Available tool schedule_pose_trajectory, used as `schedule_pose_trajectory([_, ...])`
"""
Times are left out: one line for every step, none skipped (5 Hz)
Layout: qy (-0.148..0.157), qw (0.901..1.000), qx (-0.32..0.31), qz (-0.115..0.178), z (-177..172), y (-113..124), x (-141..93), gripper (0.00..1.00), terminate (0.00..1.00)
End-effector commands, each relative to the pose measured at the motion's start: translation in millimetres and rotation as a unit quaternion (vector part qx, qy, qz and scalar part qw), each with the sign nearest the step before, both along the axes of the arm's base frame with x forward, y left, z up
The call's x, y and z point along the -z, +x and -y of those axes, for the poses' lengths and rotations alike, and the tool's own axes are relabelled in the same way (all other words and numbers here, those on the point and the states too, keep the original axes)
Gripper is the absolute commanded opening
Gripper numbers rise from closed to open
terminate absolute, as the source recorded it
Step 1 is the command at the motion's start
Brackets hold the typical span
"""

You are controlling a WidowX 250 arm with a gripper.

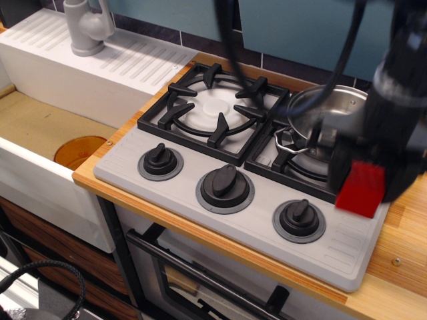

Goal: Put redcube in pan and put pan on stove

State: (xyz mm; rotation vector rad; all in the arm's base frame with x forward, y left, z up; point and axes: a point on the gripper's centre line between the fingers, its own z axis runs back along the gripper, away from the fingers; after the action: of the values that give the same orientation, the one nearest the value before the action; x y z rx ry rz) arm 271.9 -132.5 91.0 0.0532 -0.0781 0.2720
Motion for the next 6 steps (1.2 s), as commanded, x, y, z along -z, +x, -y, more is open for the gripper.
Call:
schedule_pose_trajectory([-0.010,0.9991,0.040,0.006,-19.9,62.4,-50.9,0.00,0.00])
schedule_pose_trajectory([-0.015,0.9985,0.053,-0.003,-25.6,91.4,-54.1,0.00,0.00])
schedule_pose_trajectory([-0.025,0.9978,0.062,-0.008,-32.6,107.7,-48.9,0.00,0.00])
schedule_pose_trajectory([-0.031,0.9977,0.061,-0.006,-32.5,107.2,-39.6,0.00,0.00])
schedule_pose_trajectory([-0.032,0.9980,0.054,0.005,-29.4,102.5,-33.6,1.00,0.00])
schedule_pose_trajectory([-0.030,0.9981,0.053,0.009,-26.3,97.5,-33.0,1.00,0.00])
